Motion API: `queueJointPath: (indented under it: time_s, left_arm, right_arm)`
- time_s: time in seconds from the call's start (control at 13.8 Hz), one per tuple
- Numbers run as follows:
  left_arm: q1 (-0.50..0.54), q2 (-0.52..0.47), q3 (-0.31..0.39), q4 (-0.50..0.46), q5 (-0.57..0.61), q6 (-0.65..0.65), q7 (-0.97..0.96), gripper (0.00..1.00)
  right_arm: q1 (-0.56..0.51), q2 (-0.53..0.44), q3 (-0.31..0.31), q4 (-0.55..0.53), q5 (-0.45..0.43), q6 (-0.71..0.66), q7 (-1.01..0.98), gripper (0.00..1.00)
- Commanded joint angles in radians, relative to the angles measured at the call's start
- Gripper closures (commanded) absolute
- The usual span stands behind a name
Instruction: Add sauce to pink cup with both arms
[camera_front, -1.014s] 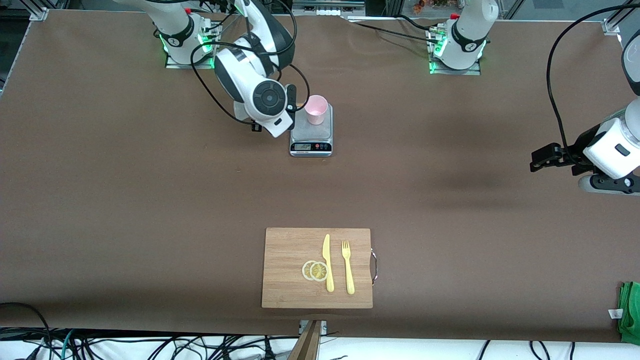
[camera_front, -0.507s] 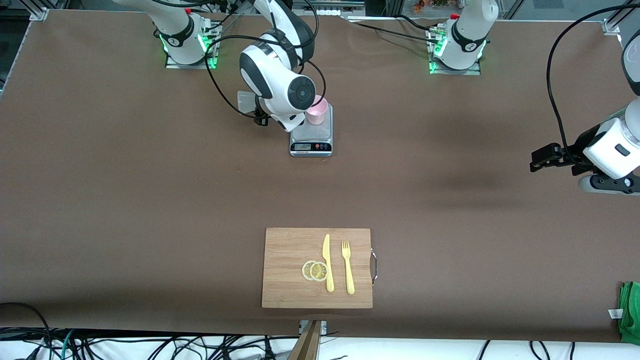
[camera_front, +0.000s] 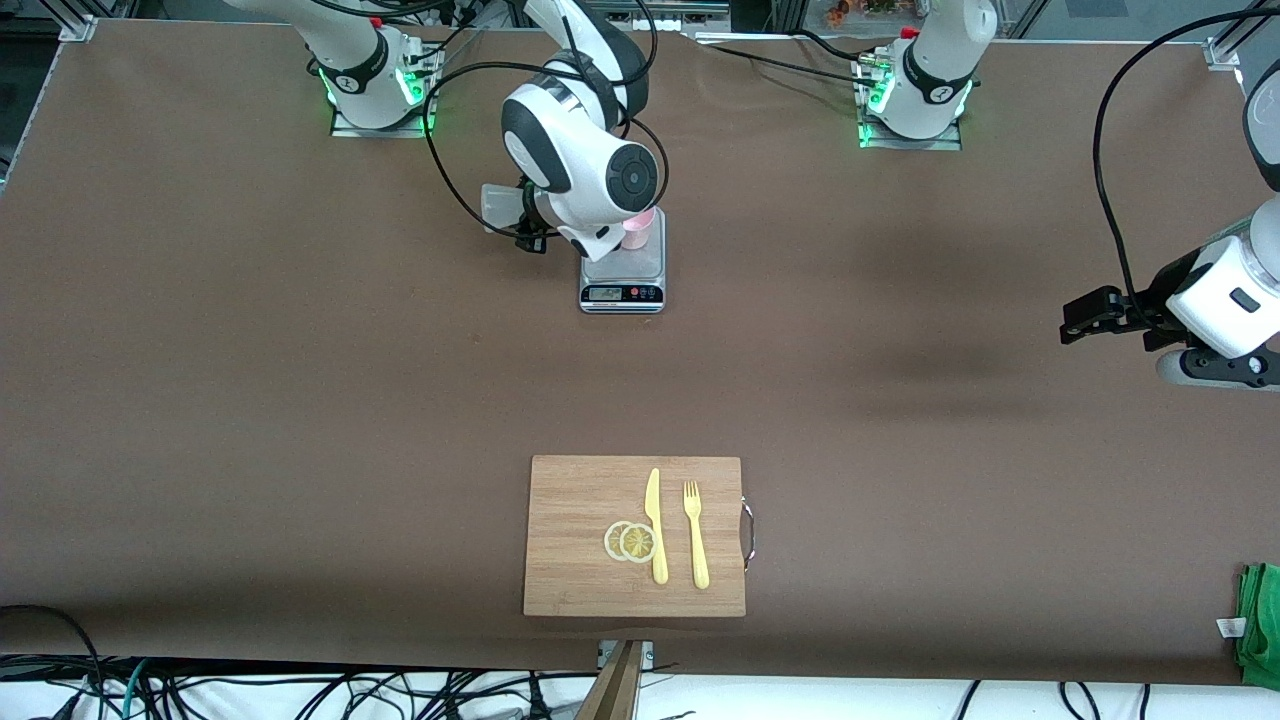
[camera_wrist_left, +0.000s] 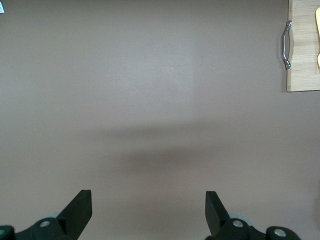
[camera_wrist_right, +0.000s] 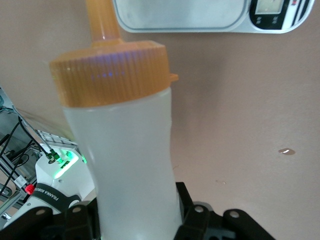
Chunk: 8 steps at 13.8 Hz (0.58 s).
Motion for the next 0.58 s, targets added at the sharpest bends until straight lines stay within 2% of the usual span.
queueJointPath:
  time_s: [0.0, 0.36, 0.51]
  left_arm:
    - [0.005, 0.008, -0.001, 0.022, 0.004, -0.021, 0.024, 0.0]
    - [0.005, 0.008, -0.001, 0.022, 0.002, -0.021, 0.024, 0.0]
    - [0.005, 0.008, -0.001, 0.022, 0.002, -0.021, 0.024, 0.0]
  right_arm:
    - [0.006, 0.029, 0.001, 0.06, -0.023, -0.037, 0.015, 0.48]
    - [0.014, 0.046, -0.001, 0.066, -0.055, -0.054, 0.015, 0.47]
    - [0.025, 0.057, 0.001, 0.103, -0.071, -0.096, 0.015, 0.47]
